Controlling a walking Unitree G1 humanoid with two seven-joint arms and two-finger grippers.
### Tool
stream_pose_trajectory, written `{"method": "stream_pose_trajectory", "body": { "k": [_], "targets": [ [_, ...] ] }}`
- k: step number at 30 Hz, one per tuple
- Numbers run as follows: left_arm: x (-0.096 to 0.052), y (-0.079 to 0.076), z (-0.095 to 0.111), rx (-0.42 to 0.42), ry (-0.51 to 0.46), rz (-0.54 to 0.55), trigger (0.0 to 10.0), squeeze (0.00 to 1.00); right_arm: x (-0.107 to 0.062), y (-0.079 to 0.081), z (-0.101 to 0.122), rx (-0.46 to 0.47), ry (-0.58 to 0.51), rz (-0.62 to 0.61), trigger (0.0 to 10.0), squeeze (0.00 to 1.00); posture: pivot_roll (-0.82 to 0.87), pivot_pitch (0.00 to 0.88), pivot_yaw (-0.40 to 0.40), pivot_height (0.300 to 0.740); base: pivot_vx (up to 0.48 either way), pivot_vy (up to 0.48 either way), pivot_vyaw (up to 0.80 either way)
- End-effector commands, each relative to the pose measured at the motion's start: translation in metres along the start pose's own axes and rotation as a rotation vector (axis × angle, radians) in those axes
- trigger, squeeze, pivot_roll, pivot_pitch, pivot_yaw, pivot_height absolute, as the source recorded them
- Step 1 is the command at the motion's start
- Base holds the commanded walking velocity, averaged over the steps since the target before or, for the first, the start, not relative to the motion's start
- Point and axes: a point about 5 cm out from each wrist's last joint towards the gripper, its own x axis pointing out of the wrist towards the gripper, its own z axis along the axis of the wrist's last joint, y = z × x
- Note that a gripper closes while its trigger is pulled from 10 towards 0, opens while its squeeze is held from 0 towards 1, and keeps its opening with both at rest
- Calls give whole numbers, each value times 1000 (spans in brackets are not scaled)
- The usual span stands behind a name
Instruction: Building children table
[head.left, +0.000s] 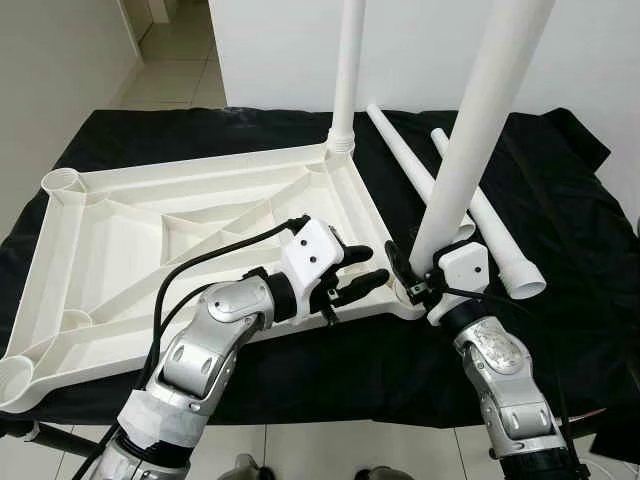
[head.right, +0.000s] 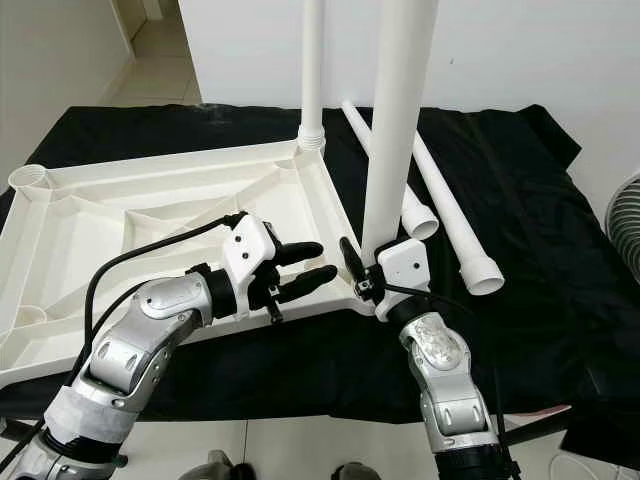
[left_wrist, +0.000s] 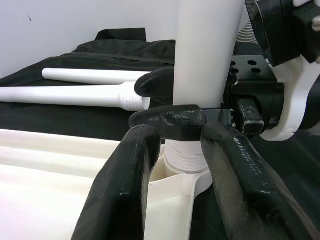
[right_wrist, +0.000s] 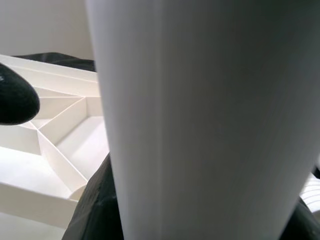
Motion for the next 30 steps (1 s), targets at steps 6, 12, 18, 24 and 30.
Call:
{"method": "stream_pose_trajectory", "body": {
  "k": [6, 12, 18, 24, 30],
  "targets": [
    [0, 3, 2, 8, 1, 16, 10000, 0, -3, -2, -31, 185, 201, -68, 10000, 0, -113, 81, 55, 740, 0, 0, 0],
    [-1, 4, 3, 10, -1, 19, 10000, 0, -1, -6, -33, 245, 219, -105, 10000, 0, -110, 83, 52, 740, 0, 0, 0],
    [-1, 4, 3, 10, -3, 21, 10000, 0, -1, -8, -35, 325, 239, -145, 10000, 0, -111, 85, 49, 740, 0, 0, 0],
    [0, 4, 4, 10, -5, 23, 10000, 0, -4, -9, -38, 340, 259, -168, 10000, 0, -112, 87, 47, 740, 0, 0, 0],
    [0, 4, 4, 11, -7, 25, 10000, 0, -6, -6, -39, 279, 258, -156, 10000, 0, -112, 87, 47, 740, 0, 0, 0]
  ]
}}
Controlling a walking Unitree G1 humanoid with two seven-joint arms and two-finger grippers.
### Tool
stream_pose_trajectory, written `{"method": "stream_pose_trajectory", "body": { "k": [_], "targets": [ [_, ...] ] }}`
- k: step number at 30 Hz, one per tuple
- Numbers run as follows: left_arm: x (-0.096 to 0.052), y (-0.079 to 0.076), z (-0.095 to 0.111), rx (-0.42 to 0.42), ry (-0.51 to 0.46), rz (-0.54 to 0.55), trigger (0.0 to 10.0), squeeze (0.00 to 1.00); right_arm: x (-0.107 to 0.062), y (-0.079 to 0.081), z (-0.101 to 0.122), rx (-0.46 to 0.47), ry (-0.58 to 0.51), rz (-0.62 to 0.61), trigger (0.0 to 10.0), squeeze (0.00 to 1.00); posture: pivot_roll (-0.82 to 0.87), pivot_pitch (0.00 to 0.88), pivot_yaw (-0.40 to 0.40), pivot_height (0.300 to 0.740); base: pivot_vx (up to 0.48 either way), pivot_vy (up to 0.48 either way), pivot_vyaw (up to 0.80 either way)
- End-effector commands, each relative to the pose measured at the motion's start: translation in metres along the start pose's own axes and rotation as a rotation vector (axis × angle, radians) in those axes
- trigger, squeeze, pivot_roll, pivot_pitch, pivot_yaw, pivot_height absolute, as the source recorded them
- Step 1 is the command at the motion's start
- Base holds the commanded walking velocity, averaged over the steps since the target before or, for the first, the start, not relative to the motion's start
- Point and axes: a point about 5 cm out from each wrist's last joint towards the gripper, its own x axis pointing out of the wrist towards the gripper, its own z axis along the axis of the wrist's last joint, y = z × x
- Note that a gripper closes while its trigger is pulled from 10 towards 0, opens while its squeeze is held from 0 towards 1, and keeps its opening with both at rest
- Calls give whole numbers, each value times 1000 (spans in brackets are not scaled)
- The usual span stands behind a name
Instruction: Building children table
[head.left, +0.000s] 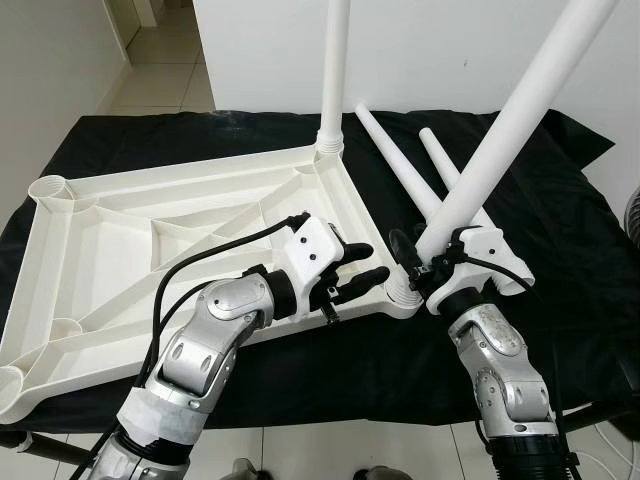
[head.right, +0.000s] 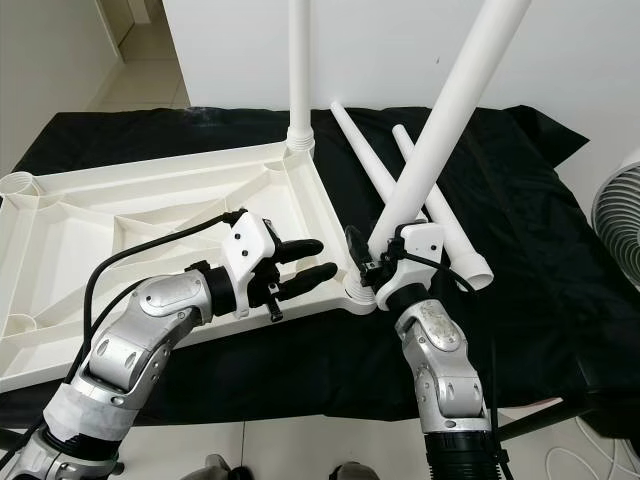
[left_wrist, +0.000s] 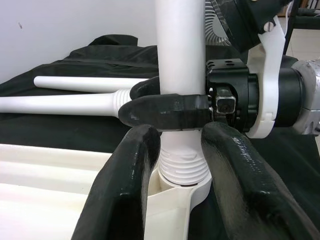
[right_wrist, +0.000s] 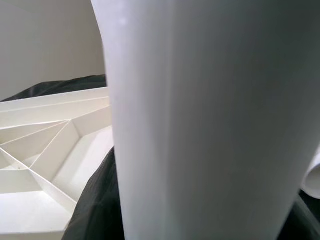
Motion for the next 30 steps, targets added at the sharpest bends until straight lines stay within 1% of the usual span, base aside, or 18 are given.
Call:
{"method": "stream_pose_trajectory", "body": {
  "k": [1, 2, 4, 13, 15, 17, 18, 21, 22, 23, 25, 30],
  "targets": [
    [-1, 3, 2, 5, -3, 27, 10000, 0, -12, -6, -34, -12, 173, -54, 10000, 0, -112, 90, 44, 740, 0, 0, 0],
    [-1, 2, 2, 4, -4, 28, 10000, 0, -14, -7, -35, -32, 174, -49, 10000, 0, -112, 90, 44, 740, 0, 0, 0],
    [-1, 2, 3, 4, -4, 29, 10000, 0, -15, -7, -35, -42, 175, -46, 10000, 0, -112, 90, 44, 740, 0, 0, 0],
    [-1, 2, 3, 3, -6, 29, 10000, 0, -20, -8, -38, -64, 181, -31, 10000, 0, -112, 96, 45, 740, 0, 0, 0],
    [-2, 2, 3, 4, -6, 29, 10000, 0, -25, -7, -40, -76, 159, -10, 10000, 0, -113, 97, 49, 740, 0, 0, 0],
    [-2, 2, 3, 4, -6, 29, 10000, 0, -25, -7, -40, -76, 159, -10, 10000, 0, -113, 97, 49, 740, 0, 0, 0],
    [-2, 2, 3, 4, -6, 29, 10000, 0, -29, -5, -41, -85, 134, 4, 10000, 0, -113, 97, 49, 740, 0, 0, 0],
    [-2, 2, 3, 4, -6, 29, 10000, 0, -29, -5, -41, -85, 134, 4, 10000, 0, -113, 97, 49, 740, 0, 0, 0],
    [-2, 2, 4, 5, -6, 29, 10000, 0, -33, -3, -41, -111, 106, 27, 10000, 0, -113, 99, 50, 740, 0, 0, 0],
    [-2, 2, 4, 5, -6, 29, 10000, 0, -33, -3, -41, -111, 106, 27, 10000, 0, -113, 99, 50, 740, 0, 0, 0],
    [-3, 2, 4, 4, -7, 28, 10000, 0, -39, 2, -41, -141, 64, 54, 10000, 0, -113, 102, 52, 740, 0, 0, 0],
    [-2, 2, 4, 4, -7, 27, 10000, 0, -42, 1, -42, -154, 47, 54, 10000, 0, -113, 102, 52, 740, 0, 0, 0]
  ]
}}
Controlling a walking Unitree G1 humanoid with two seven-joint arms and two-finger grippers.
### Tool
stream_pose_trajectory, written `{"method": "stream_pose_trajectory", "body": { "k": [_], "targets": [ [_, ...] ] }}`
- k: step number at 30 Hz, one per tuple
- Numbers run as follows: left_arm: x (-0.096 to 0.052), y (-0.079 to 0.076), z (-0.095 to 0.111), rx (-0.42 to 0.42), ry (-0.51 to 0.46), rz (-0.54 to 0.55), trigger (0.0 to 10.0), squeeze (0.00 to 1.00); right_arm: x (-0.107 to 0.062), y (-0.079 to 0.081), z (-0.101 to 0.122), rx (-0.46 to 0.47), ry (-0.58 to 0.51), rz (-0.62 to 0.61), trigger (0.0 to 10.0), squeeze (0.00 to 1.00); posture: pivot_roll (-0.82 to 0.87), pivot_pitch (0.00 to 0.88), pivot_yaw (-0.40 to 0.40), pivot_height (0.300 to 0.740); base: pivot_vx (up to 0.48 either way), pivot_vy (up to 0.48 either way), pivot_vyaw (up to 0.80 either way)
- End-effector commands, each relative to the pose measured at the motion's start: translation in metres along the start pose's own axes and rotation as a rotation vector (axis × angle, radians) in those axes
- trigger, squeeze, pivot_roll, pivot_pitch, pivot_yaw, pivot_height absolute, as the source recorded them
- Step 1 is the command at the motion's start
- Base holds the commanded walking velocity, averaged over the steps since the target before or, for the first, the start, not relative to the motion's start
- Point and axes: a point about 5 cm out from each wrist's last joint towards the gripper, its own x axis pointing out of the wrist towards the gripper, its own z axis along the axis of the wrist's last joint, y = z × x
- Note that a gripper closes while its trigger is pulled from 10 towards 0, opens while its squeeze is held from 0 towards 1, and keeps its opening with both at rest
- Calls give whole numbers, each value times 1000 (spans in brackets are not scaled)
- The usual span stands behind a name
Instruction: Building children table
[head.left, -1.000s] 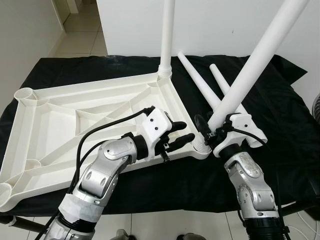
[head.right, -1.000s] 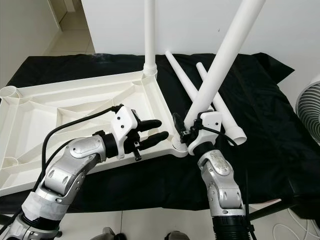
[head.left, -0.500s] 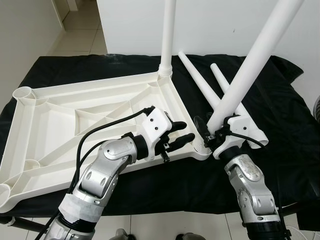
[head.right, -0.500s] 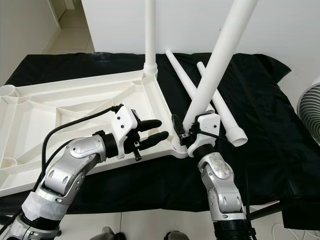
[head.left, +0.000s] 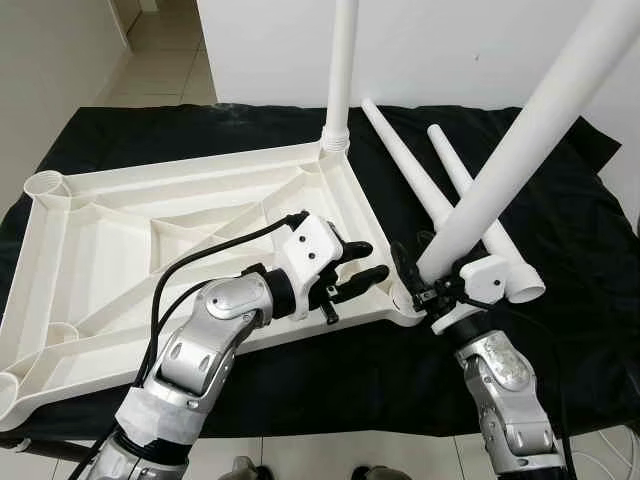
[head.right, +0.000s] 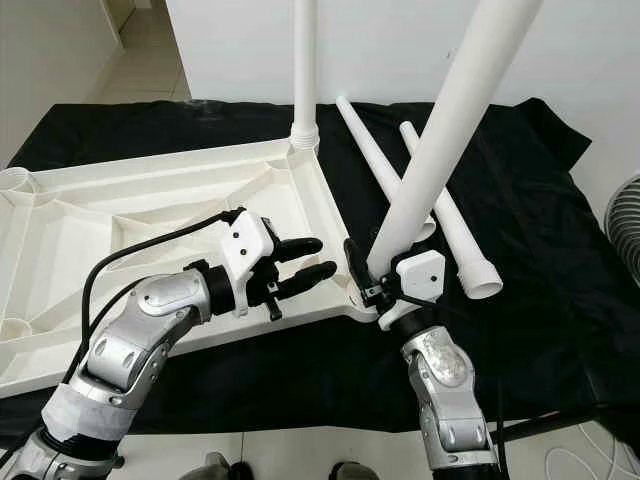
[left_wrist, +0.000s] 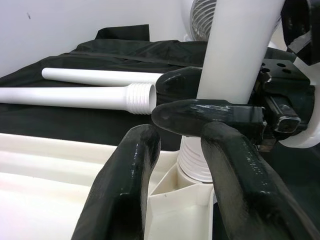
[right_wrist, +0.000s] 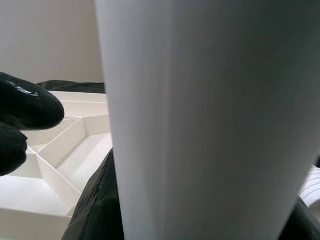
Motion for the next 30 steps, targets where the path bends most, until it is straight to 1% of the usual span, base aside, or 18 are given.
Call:
{"method": "stream_pose_trajectory", "body": {
  "k": [1, 5, 6, 7, 9, 12, 16, 24, 26, 30],
  "targets": [
    [-1, 1, 3, 0, -6, 23, 10000, 0, -20, 0, -37, 20, 199, -13, 10000, 0, -111, 103, 52, 740, 0, 0, 0],
    [-1, 1, 3, 1, -5, 24, 10000, 0, -21, -2, -41, 23, 219, -25, 10000, 0, -111, 103, 52, 740, 0, 0, 0],
    [-1, 1, 3, 1, -5, 23, 10000, 0, -20, -3, -42, 39, 238, -29, 10000, 0, -111, 103, 52, 740, 0, 0, 0],
    [-1, 1, 3, 1, -5, 22, 10000, 0, -18, -3, -44, 29, 254, -30, 10000, 0, -109, 99, 53, 740, 0, 0, 0],
    [-1, 1, 4, 2, -6, 21, 10000, 0, -15, -4, -47, 42, 306, -31, 10000, 0, -109, 99, 53, 740, 0, 0, 0],
    [-1, 1, 4, 4, -5, 20, 10000, 0, -12, -4, -49, 42, 319, -24, 10000, 0, -109, 99, 53, 740, 0, 0, 0],
    [-2, 0, 4, 5, -5, 18, 10000, 0, -8, -5, -52, 32, 372, 0, 10000, 0, -107, 94, 53, 740, 0, 0, 0],
    [-2, 0, 4, 6, -6, 17, 10000, 0, -5, -7, -50, 27, 382, 20, 10000, 0, -106, 88, 50, 740, 0, 0, 0],
    [-2, 0, 4, 6, -6, 16, 10000, 0, -5, -7, -51, 55, 396, 33, 10000, 0, -107, 86, 51, 740, 0, 0, 0],
    [-2, -1, 4, 6, -6, 16, 10000, 0, -5, -7, -51, 41, 407, 45, 10000, 0, -107, 84, 52, 740, 0, 0, 0]
  ]
}}
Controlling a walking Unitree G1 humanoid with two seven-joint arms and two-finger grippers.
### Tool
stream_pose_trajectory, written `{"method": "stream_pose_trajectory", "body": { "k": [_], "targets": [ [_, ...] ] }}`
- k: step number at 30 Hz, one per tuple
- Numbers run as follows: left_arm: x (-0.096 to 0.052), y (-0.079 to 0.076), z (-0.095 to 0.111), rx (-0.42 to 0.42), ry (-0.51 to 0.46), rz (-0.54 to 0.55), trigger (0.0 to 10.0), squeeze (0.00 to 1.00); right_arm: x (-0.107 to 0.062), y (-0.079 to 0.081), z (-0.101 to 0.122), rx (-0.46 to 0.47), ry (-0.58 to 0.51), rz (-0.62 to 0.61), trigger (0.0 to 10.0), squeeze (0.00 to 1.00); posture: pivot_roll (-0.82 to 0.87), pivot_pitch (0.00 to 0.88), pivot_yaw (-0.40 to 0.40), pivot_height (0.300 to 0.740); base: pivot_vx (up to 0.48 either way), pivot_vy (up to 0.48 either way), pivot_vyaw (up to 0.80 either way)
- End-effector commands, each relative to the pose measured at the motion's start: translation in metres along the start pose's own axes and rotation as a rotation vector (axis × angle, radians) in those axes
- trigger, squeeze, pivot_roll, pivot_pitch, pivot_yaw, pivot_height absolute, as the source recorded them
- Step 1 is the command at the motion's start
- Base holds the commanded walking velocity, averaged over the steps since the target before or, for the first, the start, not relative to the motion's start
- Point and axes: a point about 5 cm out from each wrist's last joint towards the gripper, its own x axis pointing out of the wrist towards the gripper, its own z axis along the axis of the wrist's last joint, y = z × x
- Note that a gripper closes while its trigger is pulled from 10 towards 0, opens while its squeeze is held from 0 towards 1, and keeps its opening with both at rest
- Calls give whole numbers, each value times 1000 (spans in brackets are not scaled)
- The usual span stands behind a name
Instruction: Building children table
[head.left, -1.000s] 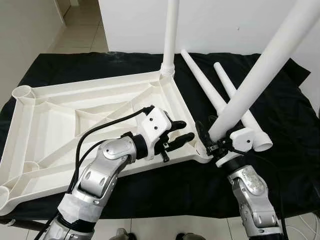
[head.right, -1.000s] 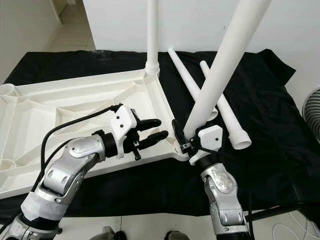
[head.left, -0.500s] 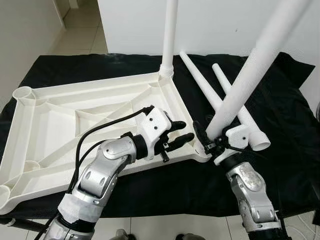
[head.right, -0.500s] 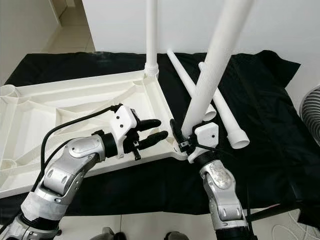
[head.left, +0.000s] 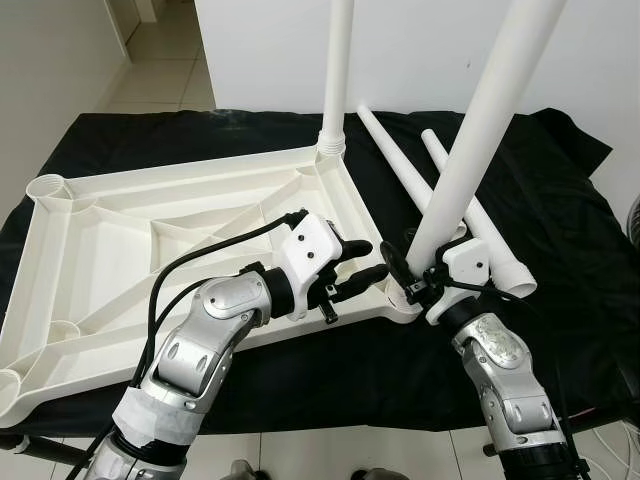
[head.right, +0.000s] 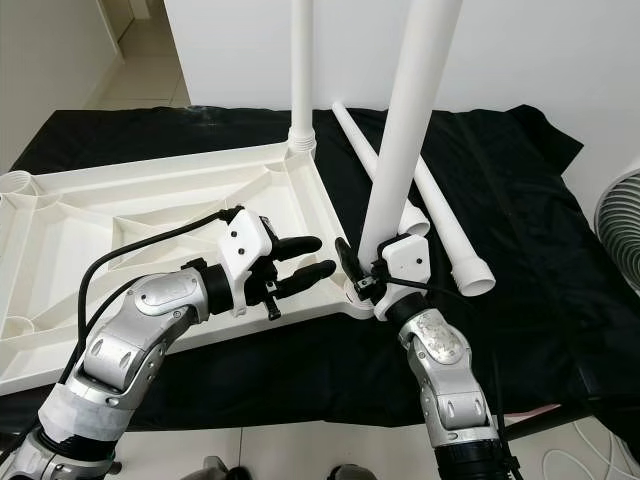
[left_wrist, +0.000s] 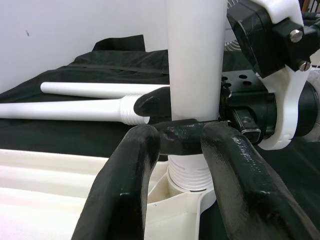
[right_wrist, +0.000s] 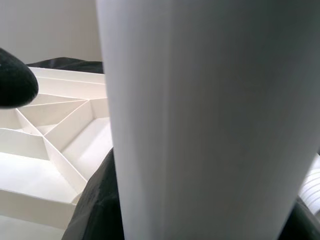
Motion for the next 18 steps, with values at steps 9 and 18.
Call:
{"method": "stream_pose_trajectory", "body": {
  "k": [9, 18],
  "targets": [
    [-1, 0, 1, -9, 2, 15, 10000, 0, -23, 1, -39, -160, 207, 111, 10000, 0, -112, 94, 58, 740, 0, 0, 0],
    [-2, 1, 1, -9, 4, 20, 10000, 0, -25, 3, -35, -112, 188, 139, 10000, 0, -110, 101, 60, 740, 0, 0, 0]
  ]
}}
